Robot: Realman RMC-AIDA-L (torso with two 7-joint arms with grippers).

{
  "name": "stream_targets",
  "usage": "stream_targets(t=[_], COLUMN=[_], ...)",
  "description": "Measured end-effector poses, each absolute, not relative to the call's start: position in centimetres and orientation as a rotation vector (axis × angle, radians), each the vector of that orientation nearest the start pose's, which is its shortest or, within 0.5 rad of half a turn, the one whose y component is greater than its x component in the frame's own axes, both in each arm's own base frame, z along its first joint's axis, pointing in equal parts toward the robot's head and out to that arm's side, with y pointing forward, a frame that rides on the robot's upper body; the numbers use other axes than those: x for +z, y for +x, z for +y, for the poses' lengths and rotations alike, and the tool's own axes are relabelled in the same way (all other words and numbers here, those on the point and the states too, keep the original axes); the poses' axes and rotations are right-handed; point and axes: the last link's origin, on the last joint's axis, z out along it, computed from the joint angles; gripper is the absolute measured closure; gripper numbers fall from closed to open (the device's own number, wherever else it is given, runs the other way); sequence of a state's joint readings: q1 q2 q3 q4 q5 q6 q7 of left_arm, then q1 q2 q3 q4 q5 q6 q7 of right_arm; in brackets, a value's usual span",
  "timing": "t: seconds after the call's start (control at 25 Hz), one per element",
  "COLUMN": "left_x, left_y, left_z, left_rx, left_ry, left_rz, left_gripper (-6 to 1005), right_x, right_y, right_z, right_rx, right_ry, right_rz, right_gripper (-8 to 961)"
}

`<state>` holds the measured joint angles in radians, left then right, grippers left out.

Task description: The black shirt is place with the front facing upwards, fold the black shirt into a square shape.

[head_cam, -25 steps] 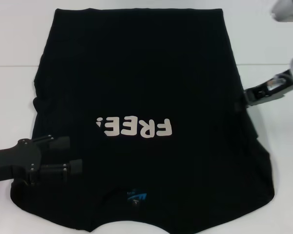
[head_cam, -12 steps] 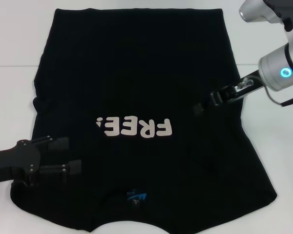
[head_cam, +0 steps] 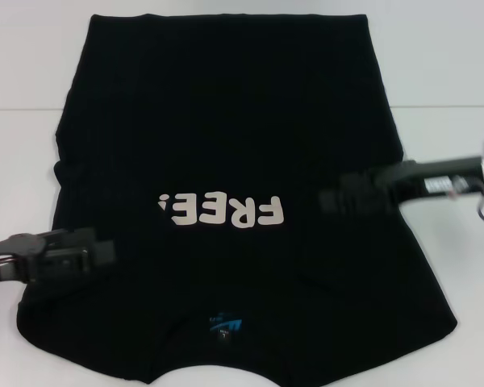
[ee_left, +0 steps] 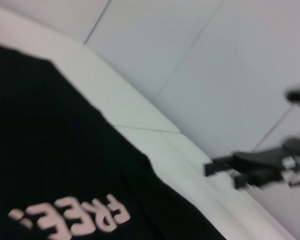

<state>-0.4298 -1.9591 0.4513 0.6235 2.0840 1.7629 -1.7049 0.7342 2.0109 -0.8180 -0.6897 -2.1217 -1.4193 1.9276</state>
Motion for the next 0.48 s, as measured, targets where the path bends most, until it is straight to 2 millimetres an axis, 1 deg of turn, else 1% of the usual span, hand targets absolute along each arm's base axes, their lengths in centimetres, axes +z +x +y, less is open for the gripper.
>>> stream_targets(t=[0.16,0.24,0.32,0.48], left_x=[7.8,8.8,9.6,11.1], left_y=[-32.6,-33.2,-33.6,-34.6], left_z=[29.0,28.8,28.5,27.7], left_rx=[-0.811,-0.765,-0.723,-0.603], left_ry=[-2.437,-2.381,-2.342,-2.236], left_rz=[-1.43,-1.556,-1.634,-1.781], left_gripper=[84,84,84,84], right_x=[0.4,-0.3,-0.9,-2.3], right_y=[23.7,24.7,25.4,26.7], right_z=[36.1,34.5,33.4,31.7], right_rx=[0.574,0.62,0.63,0.626], right_ry=[-2.777,-2.774,-2.767,-2.781], right_rz=[0.712,0.579,0.486,0.407], right_gripper=[148,144,141,133])
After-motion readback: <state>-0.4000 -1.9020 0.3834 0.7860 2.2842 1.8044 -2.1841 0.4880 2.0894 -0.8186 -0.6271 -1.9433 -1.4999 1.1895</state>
